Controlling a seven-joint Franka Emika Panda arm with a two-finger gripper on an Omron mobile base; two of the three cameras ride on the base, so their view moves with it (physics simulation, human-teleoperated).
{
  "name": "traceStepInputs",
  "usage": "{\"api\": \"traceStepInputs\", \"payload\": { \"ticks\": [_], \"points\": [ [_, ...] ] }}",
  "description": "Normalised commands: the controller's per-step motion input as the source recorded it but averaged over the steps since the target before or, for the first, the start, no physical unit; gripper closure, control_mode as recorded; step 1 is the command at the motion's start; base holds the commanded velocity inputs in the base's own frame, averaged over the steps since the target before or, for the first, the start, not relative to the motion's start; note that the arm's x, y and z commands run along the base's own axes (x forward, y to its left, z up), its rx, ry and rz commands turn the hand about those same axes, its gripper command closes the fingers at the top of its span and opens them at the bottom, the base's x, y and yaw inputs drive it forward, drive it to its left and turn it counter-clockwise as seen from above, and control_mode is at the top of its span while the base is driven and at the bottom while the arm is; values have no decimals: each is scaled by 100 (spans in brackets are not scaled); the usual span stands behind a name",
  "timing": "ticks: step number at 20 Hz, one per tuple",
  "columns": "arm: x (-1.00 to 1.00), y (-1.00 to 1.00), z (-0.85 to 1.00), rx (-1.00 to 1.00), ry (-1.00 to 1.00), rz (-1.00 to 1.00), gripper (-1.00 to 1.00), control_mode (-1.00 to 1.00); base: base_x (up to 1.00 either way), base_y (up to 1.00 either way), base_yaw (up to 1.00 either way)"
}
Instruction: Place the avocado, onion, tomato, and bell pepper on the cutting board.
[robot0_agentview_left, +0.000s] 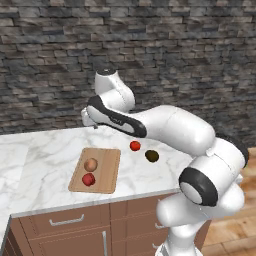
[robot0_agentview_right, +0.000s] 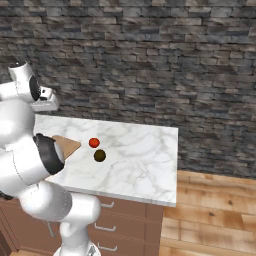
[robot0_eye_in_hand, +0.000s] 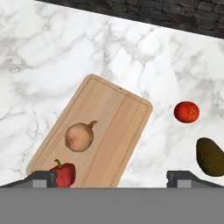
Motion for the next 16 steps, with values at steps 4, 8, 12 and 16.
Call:
{"api": "traceStepInputs", "payload": {
  "ticks": [4,8,12,16],
  "points": [
    [-60,-55,78,0,-14,-5,-100,-100,0,0,0],
    [-56,-55,70,2,-8,-3,-100,-100,0,0,0],
    [-56,-59,54,5,-4,0,-100,-100,0,0,0],
    [-60,-61,40,7,-2,0,-100,-100,0,0,0]
  ]
}}
